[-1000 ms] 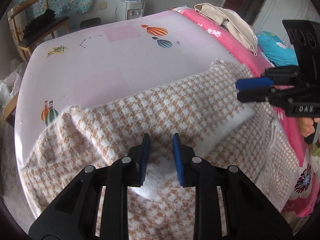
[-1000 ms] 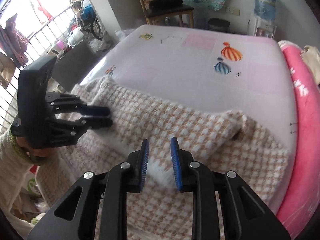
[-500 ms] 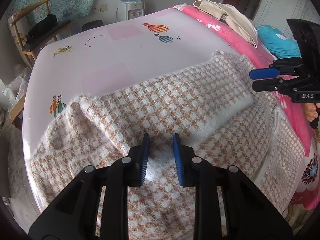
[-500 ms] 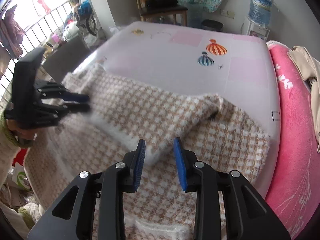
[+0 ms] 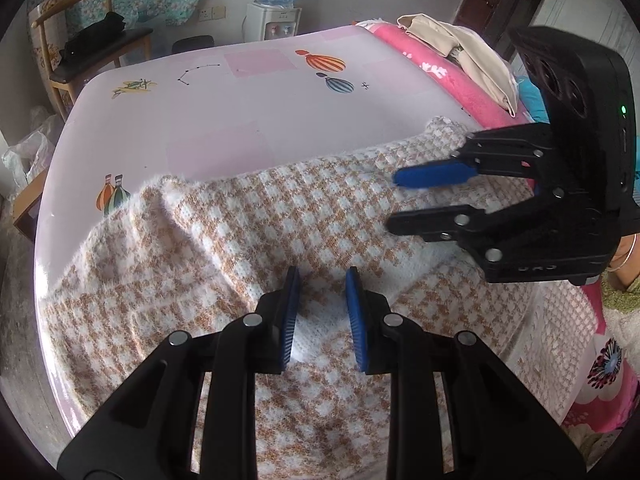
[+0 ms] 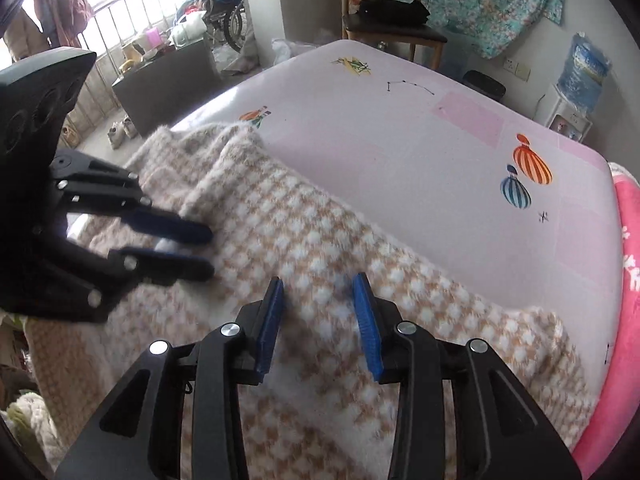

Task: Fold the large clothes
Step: 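Release the collar and pat the folded cardigan flat with both grippers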

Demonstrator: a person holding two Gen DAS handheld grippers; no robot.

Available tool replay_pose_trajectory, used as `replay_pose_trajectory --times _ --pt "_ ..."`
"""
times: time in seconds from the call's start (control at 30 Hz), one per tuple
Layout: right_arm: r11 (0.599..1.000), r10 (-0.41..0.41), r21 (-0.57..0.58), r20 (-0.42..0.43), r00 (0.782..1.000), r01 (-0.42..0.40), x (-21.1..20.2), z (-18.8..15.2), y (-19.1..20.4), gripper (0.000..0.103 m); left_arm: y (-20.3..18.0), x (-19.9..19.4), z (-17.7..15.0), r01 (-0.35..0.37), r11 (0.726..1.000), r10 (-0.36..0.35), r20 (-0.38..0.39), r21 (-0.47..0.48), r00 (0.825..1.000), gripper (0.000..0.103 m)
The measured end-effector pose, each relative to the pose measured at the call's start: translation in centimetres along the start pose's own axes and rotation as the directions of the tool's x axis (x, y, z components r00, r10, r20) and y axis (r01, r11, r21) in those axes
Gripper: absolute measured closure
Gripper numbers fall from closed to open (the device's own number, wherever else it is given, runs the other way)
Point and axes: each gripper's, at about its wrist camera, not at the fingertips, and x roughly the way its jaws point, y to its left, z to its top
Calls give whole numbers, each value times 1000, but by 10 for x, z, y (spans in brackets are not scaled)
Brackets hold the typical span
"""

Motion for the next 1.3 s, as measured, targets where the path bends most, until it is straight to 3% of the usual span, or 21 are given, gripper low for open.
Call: replay_pose_trajectory --times 0.17,0.23,0.33,0.43,0.5,0.53,0.57,0.63,0.7,0.8,0.9,1.03,1.23,1.3 --pt "998 10 60 -36 999 -8 -36 -54 -28 72 5 -3 -4 23 1000 -23 11 2 1000 79" --pt "993 23 117 -37 999 -19 -53 -54 -34 73 6 -3 -5 22 1000 -22 12 2 1000 79" --pt "991 -10 132 43 999 4 -70 -34 -32 73 6 -3 -3 13 1000 -13 8 -11 1000 79" --pt "988 -62 147 48 997 55 -53 -13 -28 73 1 -2 -2 -21 1000 22 7 -22 1000 79" --pt "980 -128 153 -17 992 129 -25 -11 -33 73 -4 -2 -3 -50 998 50 10 -29 999 79" --pt "975 -135 171 -56 989 143 -13 -18 -38 73 -5 -3 -3 -62 997 62 11 -34 998 79" --pt "975 -117 191 -14 993 117 -16 -27 -41 73 -7 -4 -4 -75 996 76 11 -39 997 79" --pt "970 -101 222 1 995 98 -33 -46 -40 73 -10 -8 -7 -100 994 100 7 -49 995 79" --pt "956 -103 272 -38 994 109 -56 -68 -39 72 -16 -18 -9 -135 990 136 9 -42 991 79" --pt "950 -105 297 9 994 97 -106 -105 -29 67 -34 -39 -14 -181 983 181 17 -16 983 70" --pt "944 -87 326 79 993 57 -148 -140 -12 42 -60 -59 -29 -197 980 197 30 -19 980 47" --pt "927 -23 375 106 994 -19 -157 -179 18 34 -101 -69 -61 -247 969 247 25 4 969 21" --pt "907 -87 418 74 993 48 -137 -215 50 33 -129 -46 -114 -326 944 323 -49 -58 945 18" --pt "901 -121 427 71 990 80 -134 -223 52 33 -132 -40 -126 -351 932 349 -43 -87 936 17"
